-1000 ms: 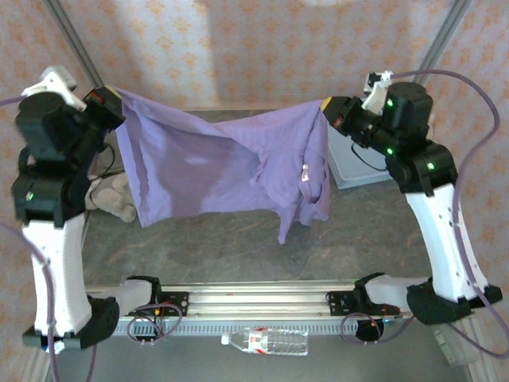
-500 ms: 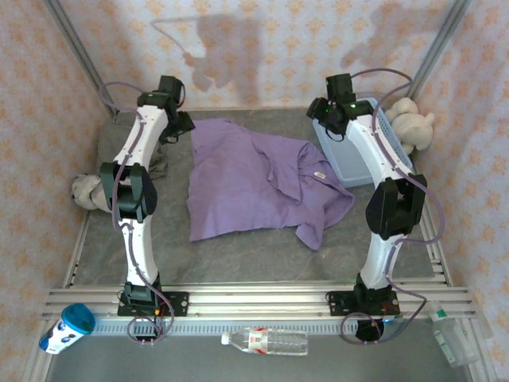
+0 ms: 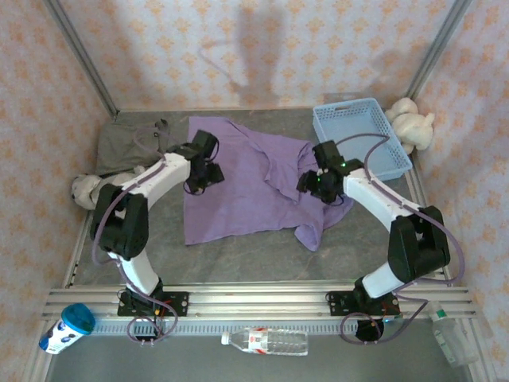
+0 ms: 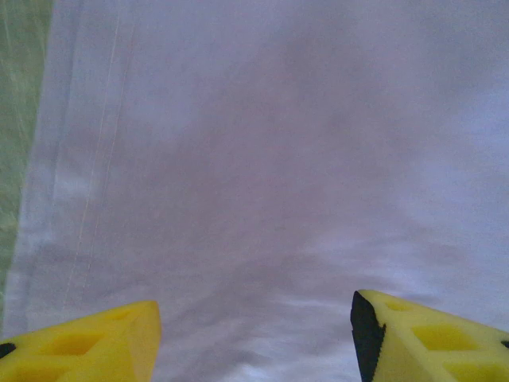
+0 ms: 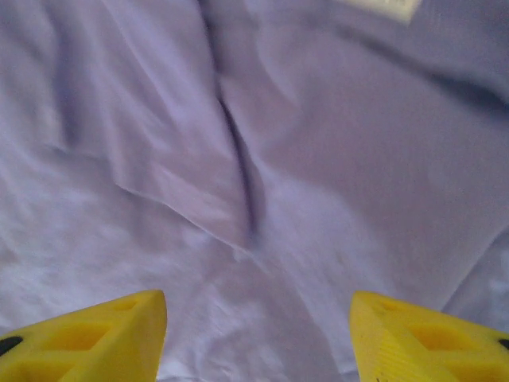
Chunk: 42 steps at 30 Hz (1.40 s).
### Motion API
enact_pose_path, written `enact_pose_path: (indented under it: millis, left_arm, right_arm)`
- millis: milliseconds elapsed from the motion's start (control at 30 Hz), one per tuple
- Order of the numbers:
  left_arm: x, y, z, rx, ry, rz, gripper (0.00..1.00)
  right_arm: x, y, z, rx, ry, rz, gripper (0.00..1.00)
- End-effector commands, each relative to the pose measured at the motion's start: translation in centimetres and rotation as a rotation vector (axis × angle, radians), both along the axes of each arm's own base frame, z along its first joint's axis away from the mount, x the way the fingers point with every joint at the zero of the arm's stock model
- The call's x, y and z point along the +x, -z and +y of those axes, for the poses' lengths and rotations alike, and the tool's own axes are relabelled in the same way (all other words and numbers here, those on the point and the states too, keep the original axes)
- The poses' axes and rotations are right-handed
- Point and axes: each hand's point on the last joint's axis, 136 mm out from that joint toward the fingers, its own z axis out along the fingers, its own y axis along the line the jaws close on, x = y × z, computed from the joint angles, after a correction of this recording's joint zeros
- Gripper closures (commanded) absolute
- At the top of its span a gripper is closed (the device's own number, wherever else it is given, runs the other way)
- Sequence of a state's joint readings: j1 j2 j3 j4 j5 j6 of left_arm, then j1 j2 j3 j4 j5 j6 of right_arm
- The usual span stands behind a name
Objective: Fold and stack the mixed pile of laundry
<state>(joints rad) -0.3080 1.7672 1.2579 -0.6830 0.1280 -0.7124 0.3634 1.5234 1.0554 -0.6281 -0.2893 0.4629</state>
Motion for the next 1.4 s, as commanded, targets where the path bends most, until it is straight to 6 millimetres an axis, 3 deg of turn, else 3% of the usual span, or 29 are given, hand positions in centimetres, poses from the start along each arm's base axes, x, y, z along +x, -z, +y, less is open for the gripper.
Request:
enact_pose_path:
  millis: [0, 200, 400, 467, 567, 700, 767, 900, 1033, 1300, 1367]
  left_arm:
    - [-1.6, 3.0, 0.7, 0.013, -0.077, 0.041, 0.36]
    - [-5.1, 5.5, 3.1, 0.1, -0.115, 0.103, 0.36]
    - [-9.5, 7.2, 6.3, 0.182, -0.159, 0.183, 0.36]
    - [-11.0, 7.6, 7.4, 0.197, -0.161, 0.213, 0.36]
    - [-11.5, 6.9, 8.0, 0.189, -0.16, 0.196, 0.36]
    - [-11.3, 4.3, 9.9, 0.312, -0.101, 0.198, 0.35]
    - [-11.2, 3.2, 10.9, 0.365, -0.078, 0.192, 0.35]
    - [-11.0, 2.0, 12.0, 0.407, -0.067, 0.173, 0.34]
    - [-11.6, 2.7, 12.3, 0.388, -0.09, 0.182, 0.34]
    - [-12.2, 4.2, 11.9, 0.349, -0.095, 0.21, 0.34]
    - [-12.1, 4.4, 11.7, 0.342, -0.092, 0.212, 0.34]
  right_arm:
    - [-0.1, 1.7, -0.1, -0.004, 0.033, 0.004, 0.38]
    - [-2.3, 5.1, 0.8, -0.084, -0.052, 0.133, 0.43]
    - [-8.3, 6.9, 3.8, -0.121, -0.191, 0.258, 0.45]
    - [-10.3, 6.5, 5.3, -0.086, -0.239, 0.281, 0.46]
    - [-11.7, 4.1, 7.7, -0.008, -0.314, 0.257, 0.46]
    - [-9.4, -0.1, 8.7, -0.01, -0.351, 0.136, 0.45]
    - [-7.7, -0.9, 8.9, -0.057, -0.372, 0.089, 0.44]
    - [-5.5, 1.0, 10.1, -0.11, -0.388, 0.105, 0.43]
    - [-3.8, 3.4, 10.3, -0.163, -0.337, 0.119, 0.43]
    - [-3.2, 4.9, 9.7, -0.197, -0.241, 0.127, 0.43]
    - [-3.2, 5.4, 10.0, -0.179, -0.233, 0.133, 0.51]
